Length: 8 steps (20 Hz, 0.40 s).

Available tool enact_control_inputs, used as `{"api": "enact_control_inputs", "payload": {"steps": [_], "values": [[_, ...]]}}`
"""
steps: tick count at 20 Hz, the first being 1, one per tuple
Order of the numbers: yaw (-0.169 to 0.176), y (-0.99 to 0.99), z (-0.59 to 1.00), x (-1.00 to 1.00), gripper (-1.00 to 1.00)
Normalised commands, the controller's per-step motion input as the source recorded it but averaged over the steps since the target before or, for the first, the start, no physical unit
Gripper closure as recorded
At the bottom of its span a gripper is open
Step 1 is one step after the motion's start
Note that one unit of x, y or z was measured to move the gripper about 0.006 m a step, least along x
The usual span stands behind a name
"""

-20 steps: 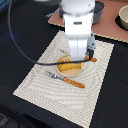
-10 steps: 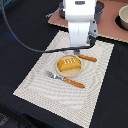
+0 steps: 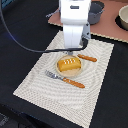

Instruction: Interact with the objects in diverse but meaningful ways.

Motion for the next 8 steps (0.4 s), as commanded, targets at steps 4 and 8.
{"api": "enact_control_inputs", "payload": {"steps": [4, 8], "values": [[0.000, 0.00, 0.00, -0.05, -1.00], [0.001, 0.02, 0.00, -0.01, -1.00]]}}
